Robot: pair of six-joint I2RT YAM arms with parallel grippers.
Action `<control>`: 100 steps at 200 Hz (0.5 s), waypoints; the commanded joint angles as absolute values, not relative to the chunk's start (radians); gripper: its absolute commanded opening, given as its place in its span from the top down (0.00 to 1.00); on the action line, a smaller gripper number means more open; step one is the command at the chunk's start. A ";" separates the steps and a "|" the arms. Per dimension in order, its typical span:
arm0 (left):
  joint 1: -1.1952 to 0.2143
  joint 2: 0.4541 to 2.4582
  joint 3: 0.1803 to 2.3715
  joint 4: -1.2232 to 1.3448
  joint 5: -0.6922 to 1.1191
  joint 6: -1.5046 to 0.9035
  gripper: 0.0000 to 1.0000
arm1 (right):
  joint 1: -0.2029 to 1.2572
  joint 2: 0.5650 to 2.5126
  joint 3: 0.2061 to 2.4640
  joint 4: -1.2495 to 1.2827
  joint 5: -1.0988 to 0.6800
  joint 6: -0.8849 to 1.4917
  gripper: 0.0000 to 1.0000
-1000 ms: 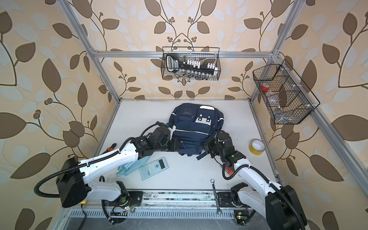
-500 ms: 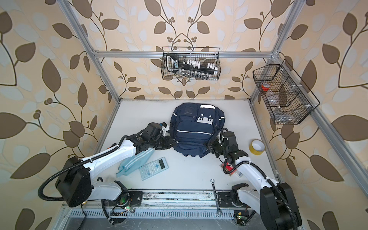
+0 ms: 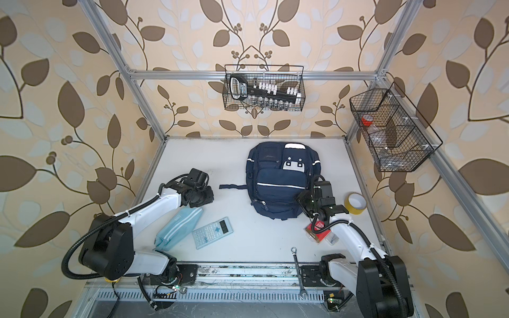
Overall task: Pack books, pencil case, and school supplies into a backpack
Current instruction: Zip the student bag at the center of the table.
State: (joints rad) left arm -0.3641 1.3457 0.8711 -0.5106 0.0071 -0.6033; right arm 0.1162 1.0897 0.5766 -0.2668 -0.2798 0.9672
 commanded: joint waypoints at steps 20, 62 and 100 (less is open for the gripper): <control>-0.385 1.247 0.962 -0.464 0.172 -0.569 0.49 | 0.174 1.018 0.702 -0.469 -0.147 0.804 0.34; -0.557 1.343 0.962 -0.319 0.254 -0.569 0.47 | 0.279 1.033 0.825 -0.606 -0.037 0.711 0.41; -0.644 1.481 1.033 -0.276 0.262 -0.575 0.50 | 0.243 1.032 0.874 -0.638 0.036 0.664 0.40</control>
